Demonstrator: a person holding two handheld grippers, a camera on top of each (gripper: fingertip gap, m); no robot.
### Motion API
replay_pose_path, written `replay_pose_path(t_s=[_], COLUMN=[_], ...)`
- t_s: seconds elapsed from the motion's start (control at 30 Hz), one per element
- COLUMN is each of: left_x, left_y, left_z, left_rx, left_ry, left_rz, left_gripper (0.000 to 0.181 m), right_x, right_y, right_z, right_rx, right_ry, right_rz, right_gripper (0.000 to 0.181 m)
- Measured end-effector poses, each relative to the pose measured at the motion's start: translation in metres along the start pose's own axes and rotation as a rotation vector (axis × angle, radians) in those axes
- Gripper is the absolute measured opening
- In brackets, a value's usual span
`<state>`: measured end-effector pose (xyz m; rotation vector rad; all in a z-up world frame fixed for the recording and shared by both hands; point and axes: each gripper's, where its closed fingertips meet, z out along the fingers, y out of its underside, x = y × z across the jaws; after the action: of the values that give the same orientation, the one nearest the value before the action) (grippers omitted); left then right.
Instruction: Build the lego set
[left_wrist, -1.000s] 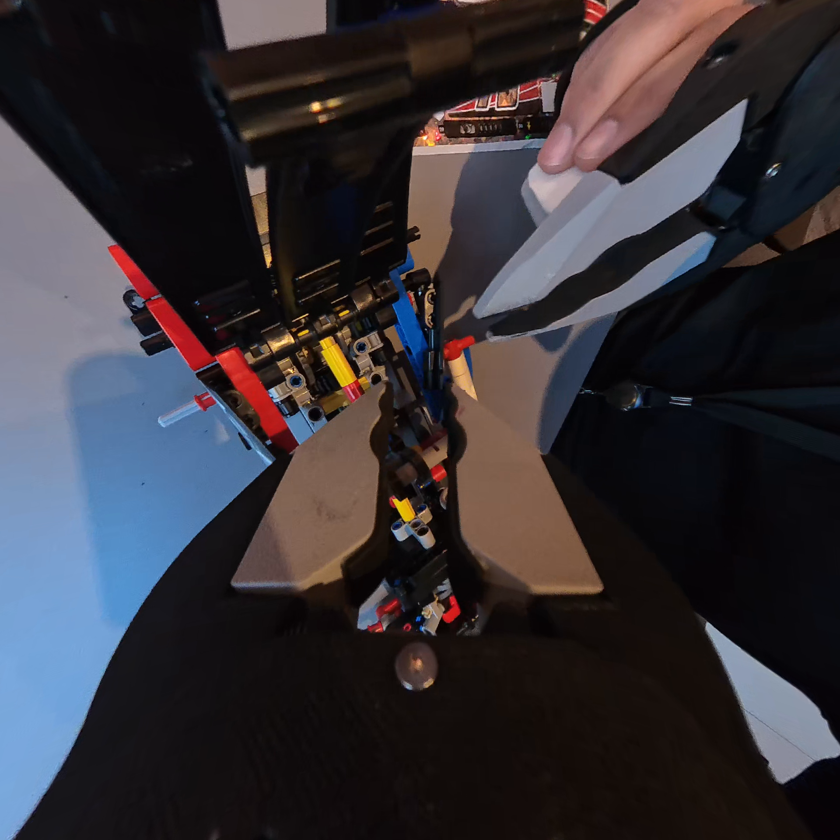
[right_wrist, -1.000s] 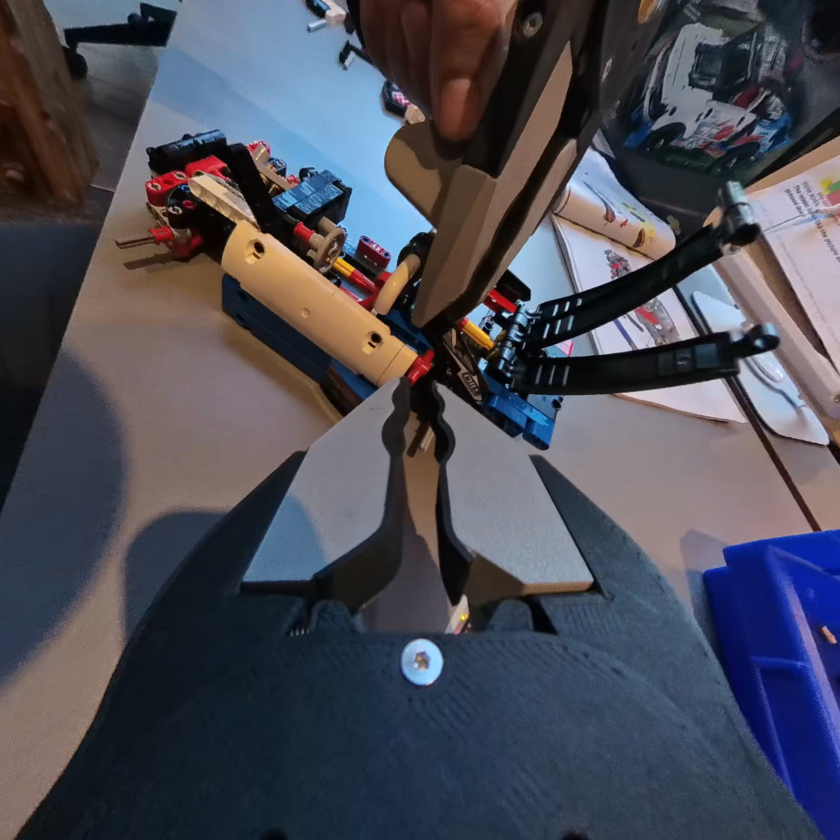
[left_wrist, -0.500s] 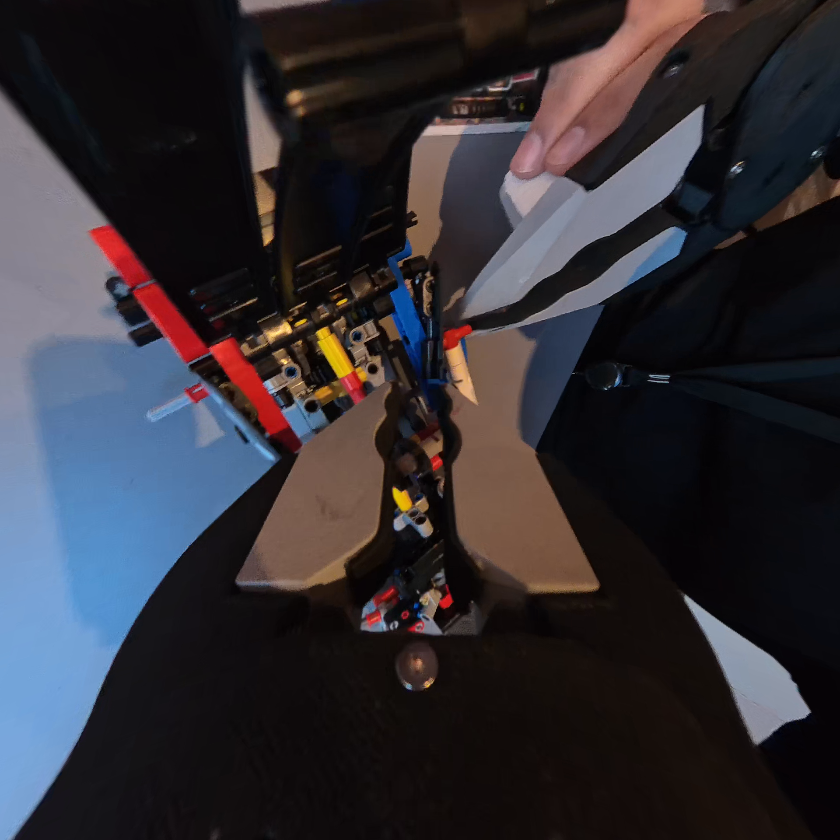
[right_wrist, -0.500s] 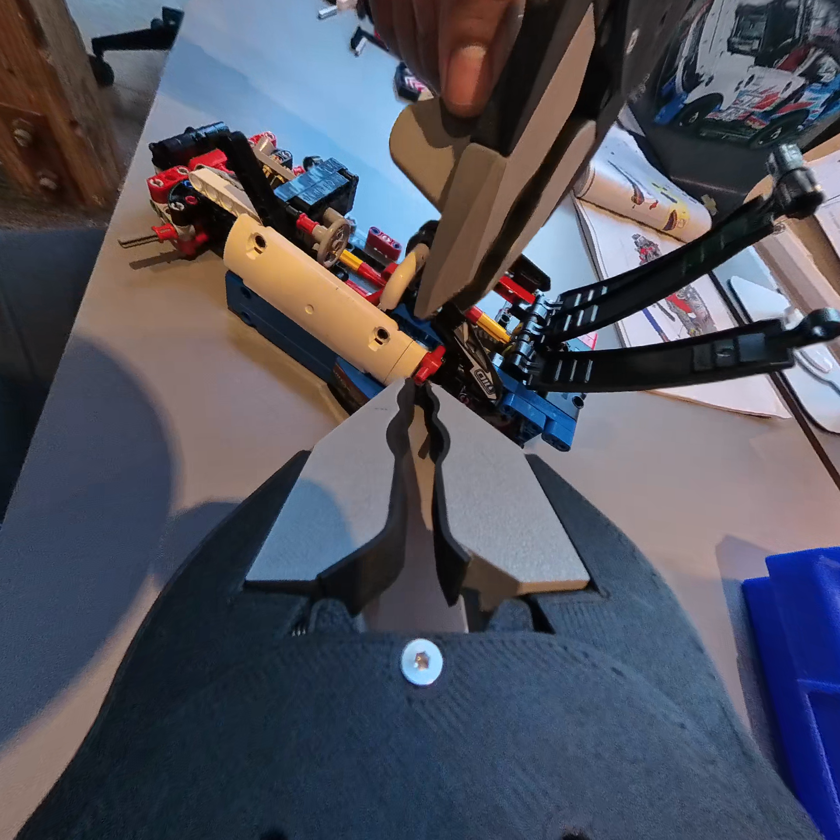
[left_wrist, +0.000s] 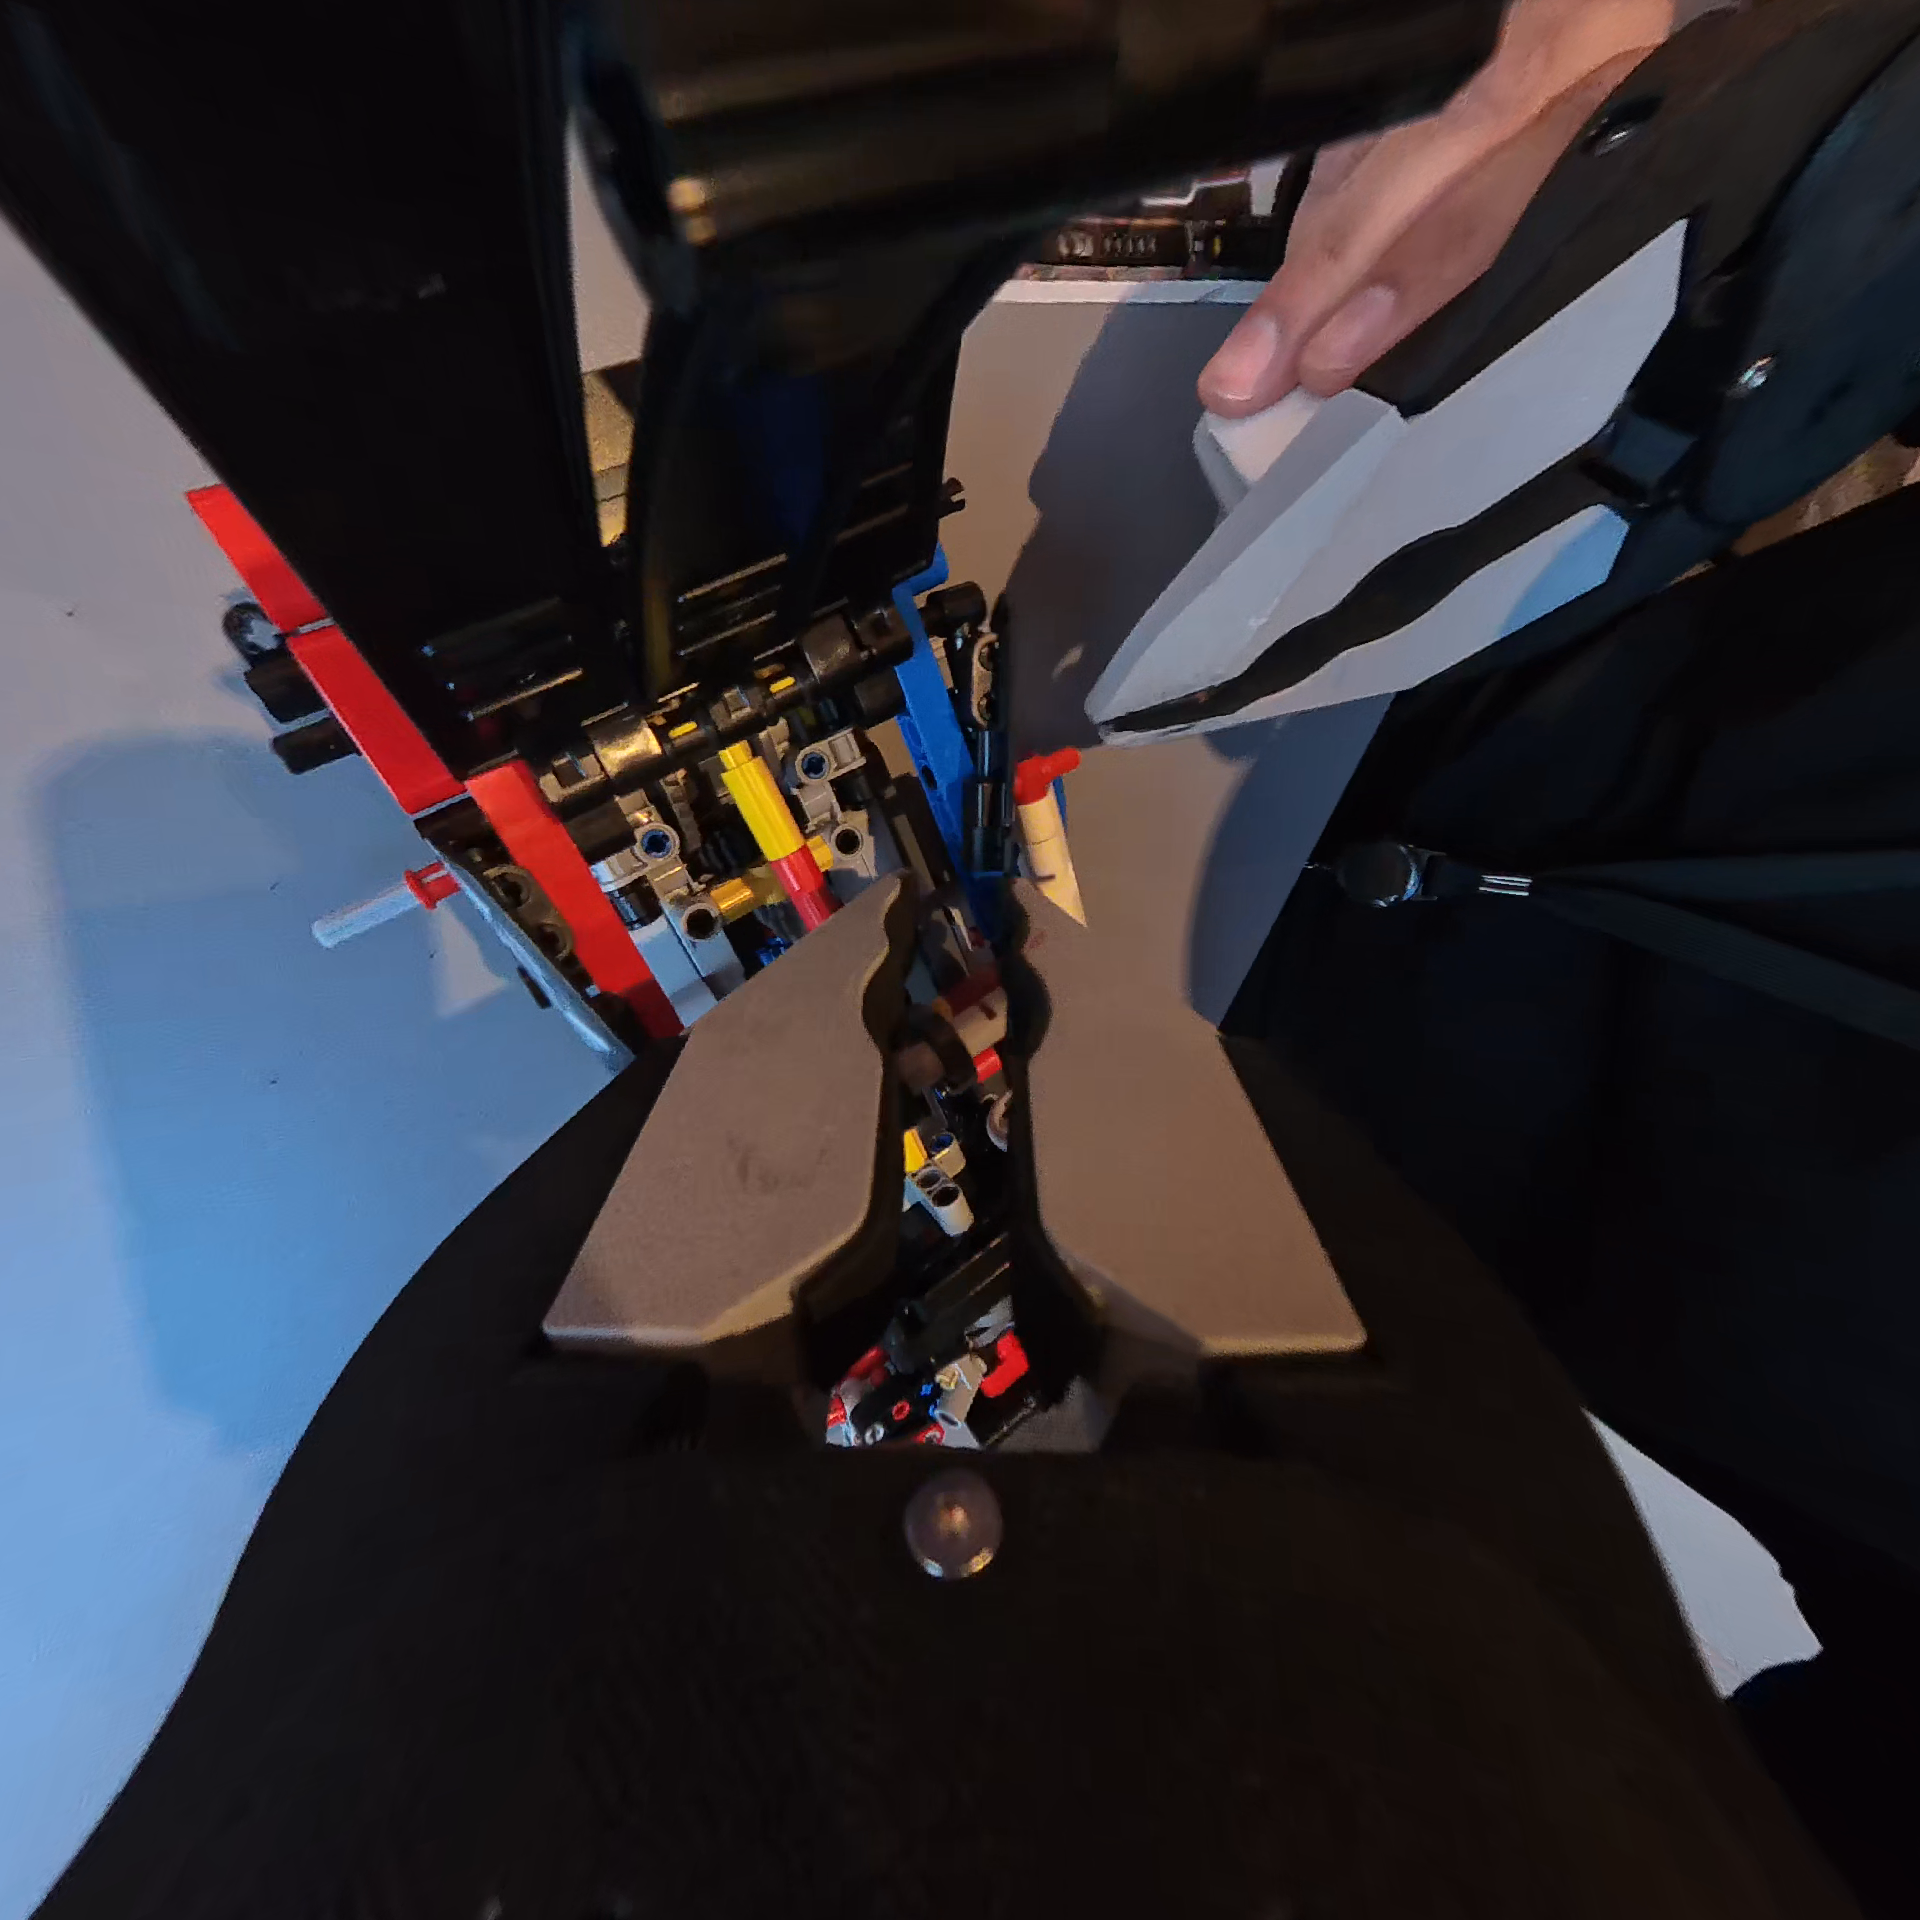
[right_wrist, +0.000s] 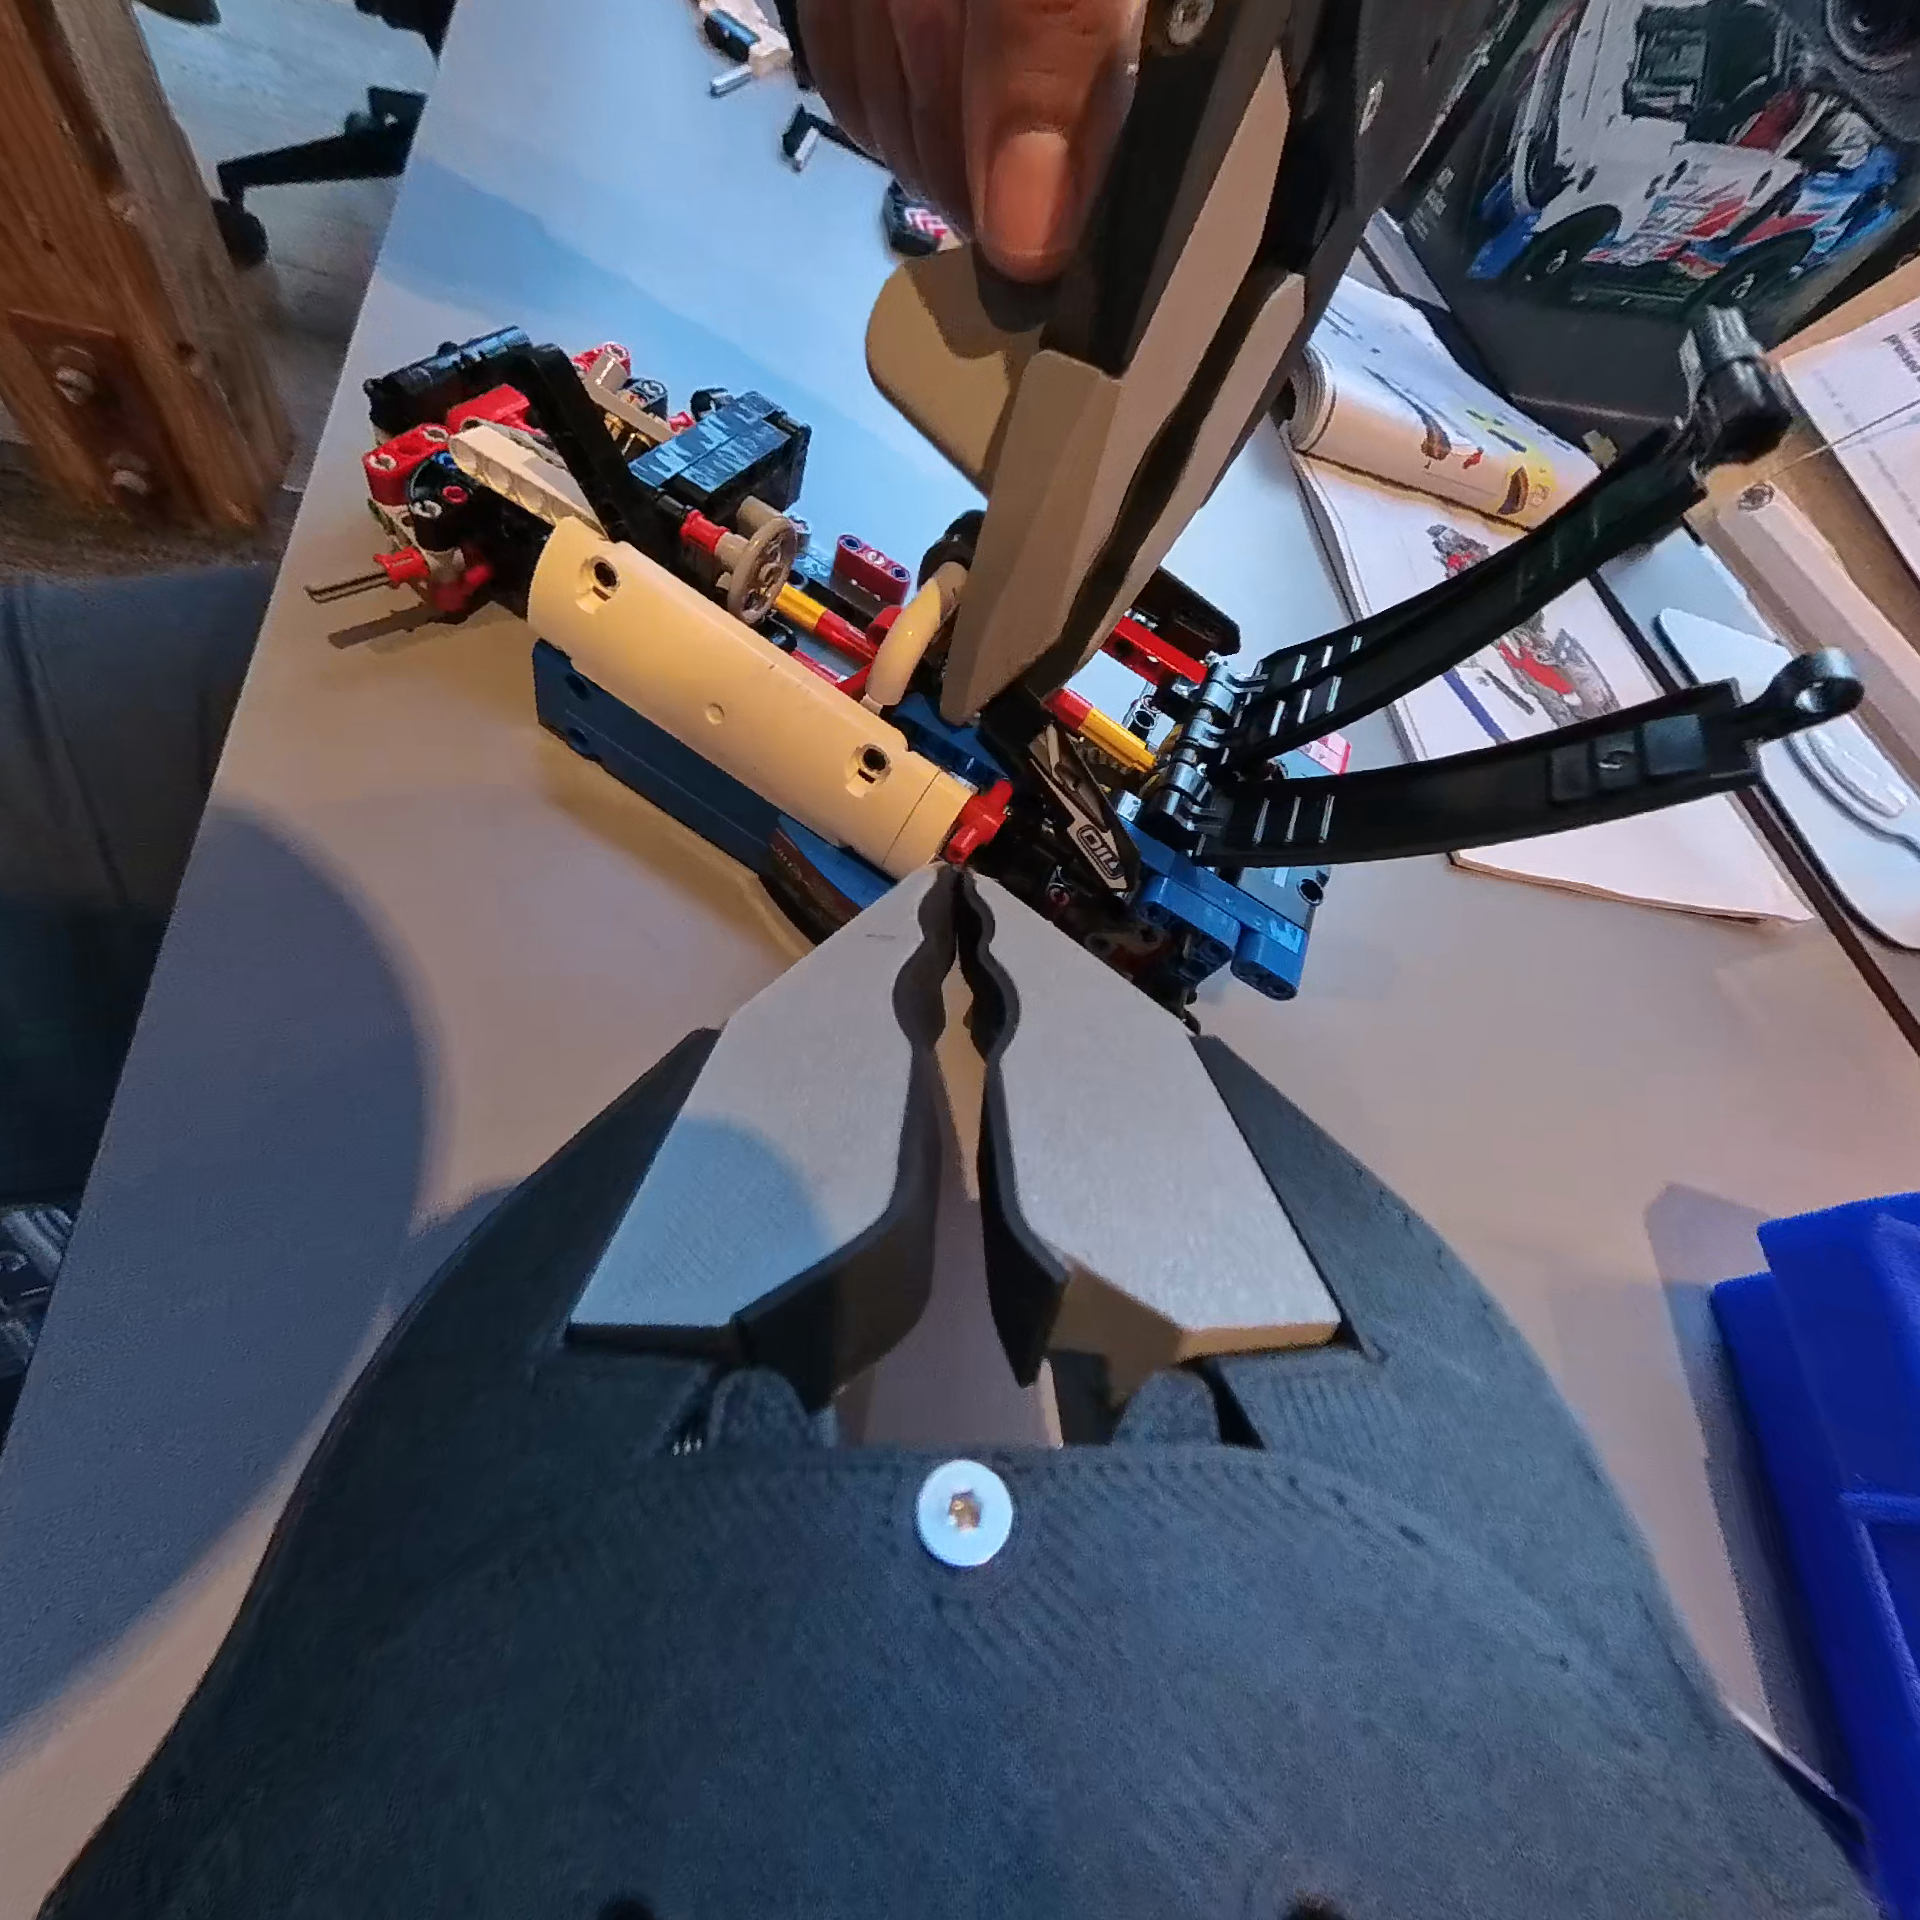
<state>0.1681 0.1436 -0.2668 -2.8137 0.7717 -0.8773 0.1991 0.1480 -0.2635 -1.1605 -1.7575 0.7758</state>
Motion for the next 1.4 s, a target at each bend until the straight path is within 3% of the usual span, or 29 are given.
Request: replay_pose_path(t_s=[0.83,1.03,1.23,1.4], left_x=[0.010,0.010,0.002,-0.010], left_y=[-0.007,-0.019,-0.018,-0.017], left_z=[0.001,-0.033,-0.074,-0.080], left_rx=[0.011,0.230,0.449,0.565], left_ry=[0.148,0.179,0.080,0.082], left_rz=[0.005,0.053,0.165,0.188], left_gripper=[0.015,0.042,0.044,0.044], right_x=[0.001,0.002,0.011,0.014], right_y=[-0.001,-0.003,-0.014,-0.020], right_z=[0.012,0.005,-0.006,-0.011], right_rx=[-0.003,0.038,0.149,0.214], right_ry=[-0.007,-0.011,-0.055,-0.095], right_rz=[0.003,-0.001,0.098,0.145], right_gripper=[0.002,0.003,0.005,0.005])
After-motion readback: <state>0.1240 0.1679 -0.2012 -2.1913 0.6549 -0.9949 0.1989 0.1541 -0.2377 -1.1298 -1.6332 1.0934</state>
